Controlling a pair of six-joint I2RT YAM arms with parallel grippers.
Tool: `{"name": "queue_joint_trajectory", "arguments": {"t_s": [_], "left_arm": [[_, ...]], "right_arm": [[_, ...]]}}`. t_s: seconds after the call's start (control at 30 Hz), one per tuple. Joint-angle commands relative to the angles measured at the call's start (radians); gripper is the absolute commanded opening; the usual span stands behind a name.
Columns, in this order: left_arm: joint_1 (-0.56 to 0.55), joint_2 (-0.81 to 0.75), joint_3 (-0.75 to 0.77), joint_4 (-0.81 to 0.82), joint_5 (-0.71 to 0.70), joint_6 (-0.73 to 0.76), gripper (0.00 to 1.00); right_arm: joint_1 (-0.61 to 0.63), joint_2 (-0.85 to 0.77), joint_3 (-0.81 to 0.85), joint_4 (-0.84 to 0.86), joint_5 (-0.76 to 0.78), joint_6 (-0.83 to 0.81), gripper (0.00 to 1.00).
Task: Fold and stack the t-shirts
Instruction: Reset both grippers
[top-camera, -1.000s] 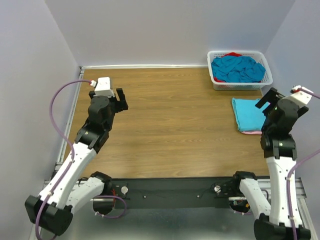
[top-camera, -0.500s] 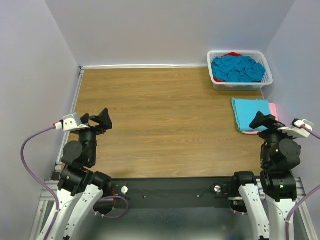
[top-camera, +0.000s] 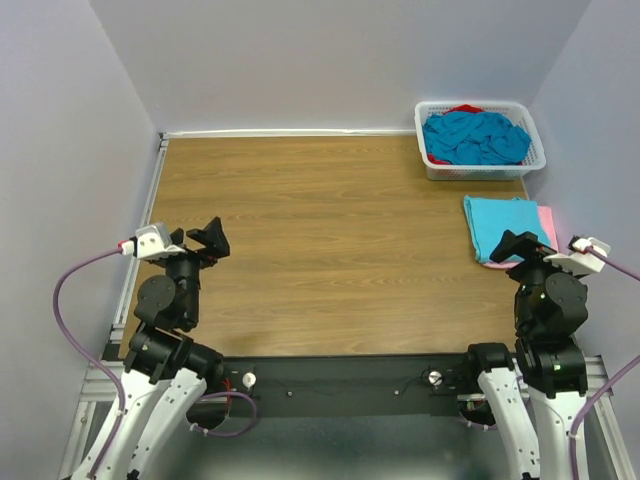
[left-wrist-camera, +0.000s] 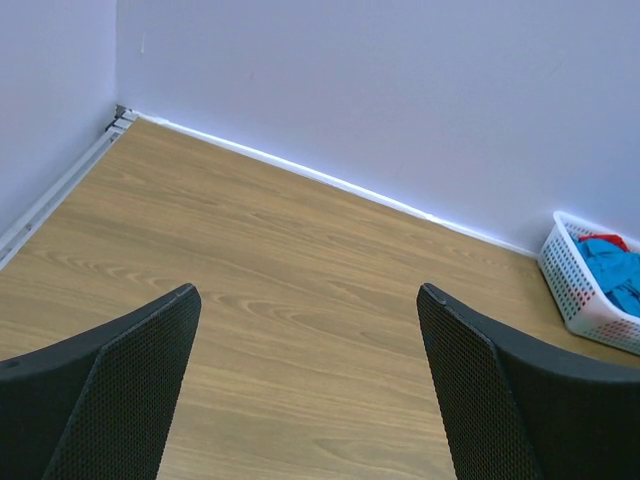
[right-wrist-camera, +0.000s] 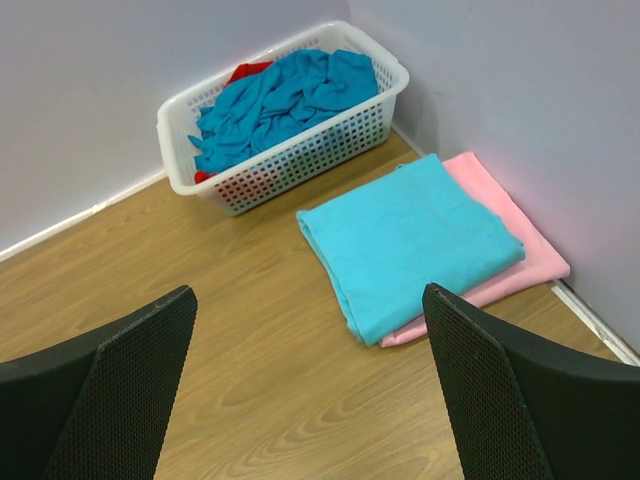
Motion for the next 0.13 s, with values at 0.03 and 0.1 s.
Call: {"name": "queue_joint_trajectory", "arguments": {"t_s": [0.03, 0.1], "left_arm": [[0.005, 0.011, -0.002, 0.042, -0.021, 0.004, 0.97], [0.005, 0.014, 0.0, 0.042, -0.013, 0.005, 0.97]], "right_arm": [[0.007, -0.008, -0.003, -0.012, 0.033, 0.01, 1.0], [0.009, -0.003, -0.001, -0.014, 0.022, 0.001, 1.0]]}}
